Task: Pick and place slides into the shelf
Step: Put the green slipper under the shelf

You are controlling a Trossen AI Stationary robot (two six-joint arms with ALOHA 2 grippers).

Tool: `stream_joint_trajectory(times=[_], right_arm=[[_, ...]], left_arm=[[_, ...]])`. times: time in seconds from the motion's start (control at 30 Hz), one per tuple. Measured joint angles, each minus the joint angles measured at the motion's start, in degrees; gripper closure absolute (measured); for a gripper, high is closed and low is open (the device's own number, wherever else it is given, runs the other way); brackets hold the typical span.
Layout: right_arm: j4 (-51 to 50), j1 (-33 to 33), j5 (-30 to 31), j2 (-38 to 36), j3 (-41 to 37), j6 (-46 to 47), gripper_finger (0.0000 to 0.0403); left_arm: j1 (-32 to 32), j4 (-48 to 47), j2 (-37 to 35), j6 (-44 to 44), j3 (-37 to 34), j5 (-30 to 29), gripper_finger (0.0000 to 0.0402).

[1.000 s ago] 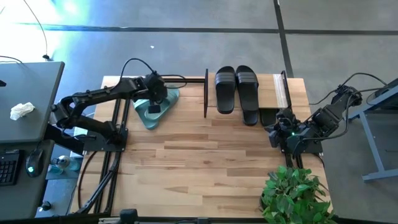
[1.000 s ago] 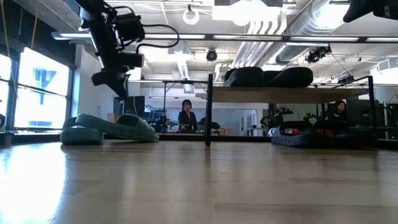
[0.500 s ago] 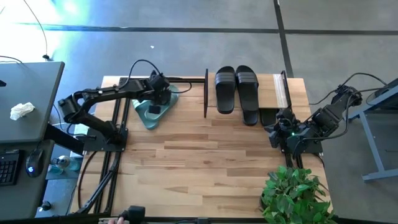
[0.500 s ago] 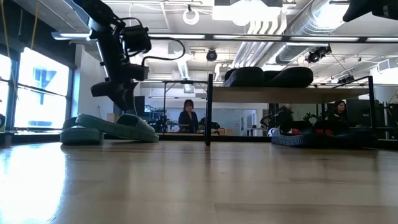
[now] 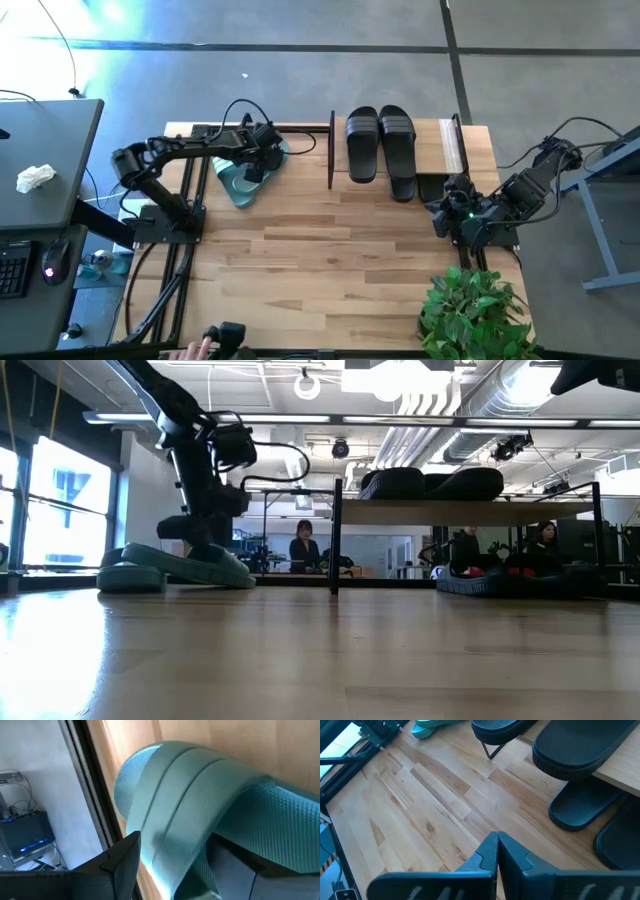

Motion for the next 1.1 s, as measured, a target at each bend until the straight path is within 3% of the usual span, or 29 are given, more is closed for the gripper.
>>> stream_joint_trajectory(times=[0.2, 0.5, 0.77, 0.97, 1.1], right_arm=[[0.0, 0.0, 0.1, 0.0, 0.0, 0.0, 0.0402], [0.0, 0.0, 1.0, 0.0, 0.0, 0.0, 0.0402], [0.3, 0.0, 1.6, 0.0, 0.0, 1.8, 0.0402], [1.5, 0.0, 1.7, 0.0, 0.0, 3.7, 0.0402], [4.9, -0.9, -0.4, 0.0, 0.0, 4.3, 0.0402]], left_arm=[[0.0, 0.9, 2.0, 0.2, 0.0, -2.9, 0.0226], [0.0, 0.8, 2.0, -0.6, 0.0, -7.9, 0.0388], [-1.8, -2.7, 0.6, -13.2, 1.3, -12.5, 0.0395], [-5.6, -10.0, -2.1, -26.0, 6.9, -14.1, 0.0398], [-9.2, -14.4, -4.0, -32.4, 13.2, -18.8, 0.0399]])
